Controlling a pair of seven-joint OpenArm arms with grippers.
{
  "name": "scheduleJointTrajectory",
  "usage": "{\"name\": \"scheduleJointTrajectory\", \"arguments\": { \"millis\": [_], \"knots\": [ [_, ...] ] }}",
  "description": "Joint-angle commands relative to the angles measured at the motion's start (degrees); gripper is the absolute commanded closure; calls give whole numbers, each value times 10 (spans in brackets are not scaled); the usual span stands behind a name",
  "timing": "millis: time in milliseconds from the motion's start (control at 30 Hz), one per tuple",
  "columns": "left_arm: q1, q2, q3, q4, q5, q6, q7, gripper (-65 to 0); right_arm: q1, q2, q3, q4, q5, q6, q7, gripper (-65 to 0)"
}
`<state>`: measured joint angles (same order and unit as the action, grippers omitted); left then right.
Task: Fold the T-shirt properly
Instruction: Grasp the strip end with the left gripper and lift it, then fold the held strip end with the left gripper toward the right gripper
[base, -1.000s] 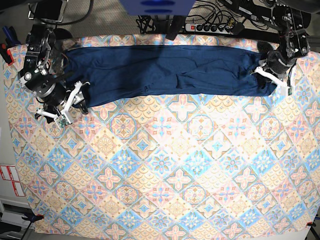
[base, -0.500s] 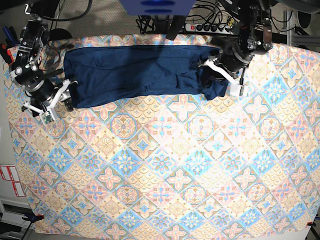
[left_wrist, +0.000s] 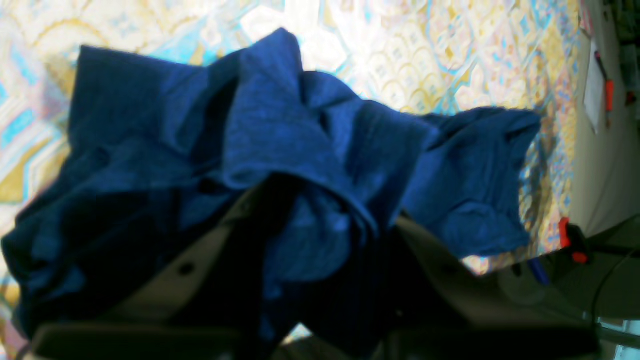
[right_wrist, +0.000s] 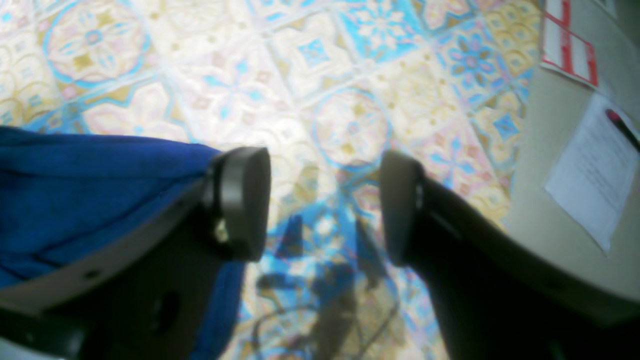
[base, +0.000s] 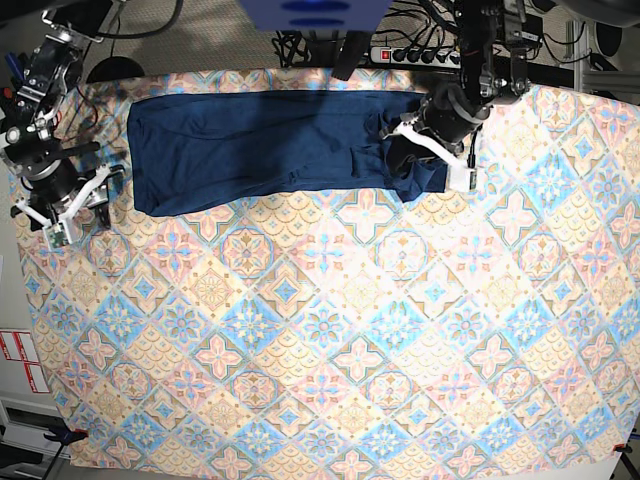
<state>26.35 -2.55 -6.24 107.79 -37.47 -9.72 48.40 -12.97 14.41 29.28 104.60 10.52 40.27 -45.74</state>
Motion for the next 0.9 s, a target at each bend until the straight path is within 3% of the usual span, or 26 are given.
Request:
{"name": "scheduleJointTrajectory", "arguments": {
  "millis": [0, 333, 767, 867],
  "knots": [
    [1, 1, 0, 6, -9, -6, -9, 0, 6, 10, 15, 10, 11, -3, 14, -338],
    [-27, 2, 22, -38, -12, -6, -10, 0, 3, 44, 106, 9, 133, -3, 10, -338],
    [-49, 2, 61, -69, -12, -6, -6, 0, 3, 51, 116, 9, 138, -3, 9, -338],
    [-48, -2, 84, -66, -13, -6, -5, -75, 3, 51, 115, 9, 138, -3, 9, -338]
  ]
}}
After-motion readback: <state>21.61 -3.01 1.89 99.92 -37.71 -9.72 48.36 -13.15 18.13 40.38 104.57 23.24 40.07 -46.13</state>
